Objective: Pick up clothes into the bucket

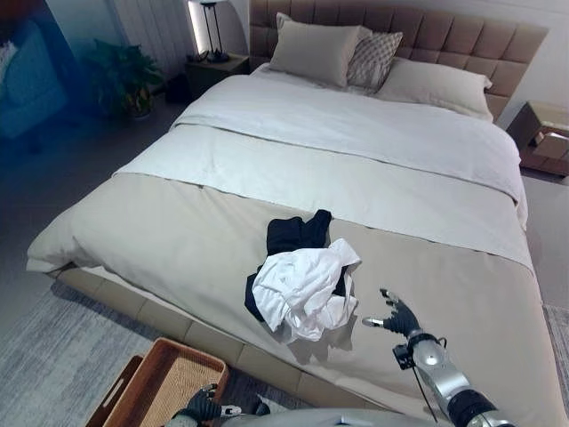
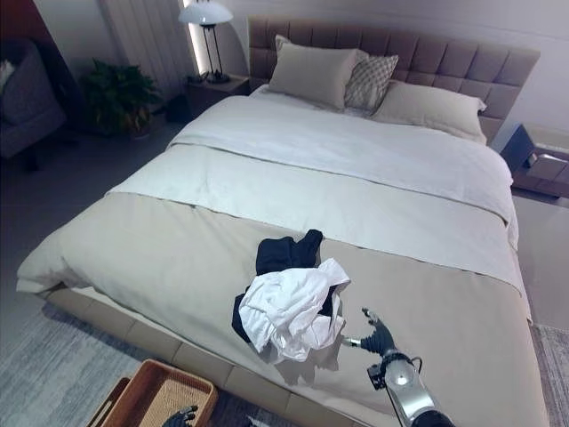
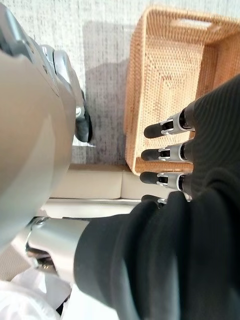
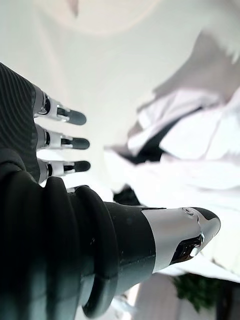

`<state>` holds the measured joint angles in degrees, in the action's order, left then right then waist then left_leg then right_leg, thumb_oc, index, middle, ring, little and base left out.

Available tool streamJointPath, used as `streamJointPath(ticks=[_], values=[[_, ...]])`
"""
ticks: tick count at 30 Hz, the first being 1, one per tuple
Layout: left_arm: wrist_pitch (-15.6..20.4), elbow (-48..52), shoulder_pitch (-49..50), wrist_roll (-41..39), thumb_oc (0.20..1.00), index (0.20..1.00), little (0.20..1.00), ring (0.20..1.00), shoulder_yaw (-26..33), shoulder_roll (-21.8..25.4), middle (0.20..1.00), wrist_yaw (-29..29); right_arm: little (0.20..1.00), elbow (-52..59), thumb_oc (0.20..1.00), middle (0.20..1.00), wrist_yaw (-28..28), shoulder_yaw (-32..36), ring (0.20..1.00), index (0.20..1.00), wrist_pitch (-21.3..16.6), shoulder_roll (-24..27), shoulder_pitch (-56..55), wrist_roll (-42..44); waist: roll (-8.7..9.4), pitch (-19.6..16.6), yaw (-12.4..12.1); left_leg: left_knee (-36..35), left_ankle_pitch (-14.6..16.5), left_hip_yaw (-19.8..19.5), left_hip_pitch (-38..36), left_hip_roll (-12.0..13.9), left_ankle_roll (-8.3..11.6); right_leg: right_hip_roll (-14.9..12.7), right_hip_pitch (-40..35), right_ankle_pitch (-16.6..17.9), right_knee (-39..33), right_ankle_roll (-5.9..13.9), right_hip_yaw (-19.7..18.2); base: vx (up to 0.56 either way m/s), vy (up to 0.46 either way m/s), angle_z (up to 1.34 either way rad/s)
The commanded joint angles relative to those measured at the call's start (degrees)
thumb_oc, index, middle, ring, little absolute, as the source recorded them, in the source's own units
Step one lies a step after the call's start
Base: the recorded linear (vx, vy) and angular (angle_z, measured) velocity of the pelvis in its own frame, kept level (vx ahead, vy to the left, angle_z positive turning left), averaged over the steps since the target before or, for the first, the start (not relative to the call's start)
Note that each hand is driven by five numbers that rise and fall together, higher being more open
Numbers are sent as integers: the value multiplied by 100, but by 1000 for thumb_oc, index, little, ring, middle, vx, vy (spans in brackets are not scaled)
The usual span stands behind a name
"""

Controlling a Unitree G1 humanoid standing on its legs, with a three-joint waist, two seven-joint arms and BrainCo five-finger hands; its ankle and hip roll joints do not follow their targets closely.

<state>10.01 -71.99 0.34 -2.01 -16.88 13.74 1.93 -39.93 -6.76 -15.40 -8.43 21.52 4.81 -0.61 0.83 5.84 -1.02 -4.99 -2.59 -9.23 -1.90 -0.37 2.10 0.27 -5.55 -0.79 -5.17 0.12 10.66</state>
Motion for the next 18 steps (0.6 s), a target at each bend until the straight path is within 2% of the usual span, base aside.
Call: streamJointPath(ticks=[1, 3, 8, 15, 18], values=[[171, -158, -449, -169, 1000, 1000, 1000, 1000, -199, 35, 1000, 167, 1000, 318, 1000, 1000, -293, 87, 1000, 1000, -265, 119, 464, -108, 251, 273, -185, 107, 64, 164, 115, -198, -249, -327, 304, 21, 444, 357, -109, -55, 17, 25], [170, -140, -477, -183, 1000, 1000, 1000, 1000, -231, 38, 1000, 199, 1000, 361, 1000, 1000, -343, 84, 1000, 1000, -262, 141, 548, -111, 242, 320, -199, 114, 39, 131, 189, -212, -253, -340, 352, 24, 447, 360, -87, -64, 15, 21], [236, 105, -749, -381, 1000, 1000, 1000, 1000, -412, 126, 1000, 464, 1000, 371, 1000, 1000, -763, -55, 1000, 1000, -236, 335, 1330, -281, 177, 776, -347, 444, -48, -42, 900, -350, -283, -433, 905, 68, 649, 346, 37, -92, 11, 21], [318, 401, -1145, -631, 1000, 1000, 1000, 1000, -677, 156, 1000, 795, 1000, -545, 1000, 1000, -1347, -500, 1000, 1000, 5, 427, 2635, -575, -19, 1235, -545, 881, -107, -194, 1709, -481, -301, -568, 1614, 31, 1070, 291, 110, -71, 21, 20], [329, 495, -1330, -774, 1000, 1000, 1000, 1000, -790, 116, 1000, 939, 1000, -1349, 1000, 1000, -1540, -646, 1000, 1000, 106, 266, 3306, -314, -118, 1435, -619, 1196, -64, -126, 2137, -543, -289, -632, 1988, 0, 1306, 267, 38, -59, 56, 7]])
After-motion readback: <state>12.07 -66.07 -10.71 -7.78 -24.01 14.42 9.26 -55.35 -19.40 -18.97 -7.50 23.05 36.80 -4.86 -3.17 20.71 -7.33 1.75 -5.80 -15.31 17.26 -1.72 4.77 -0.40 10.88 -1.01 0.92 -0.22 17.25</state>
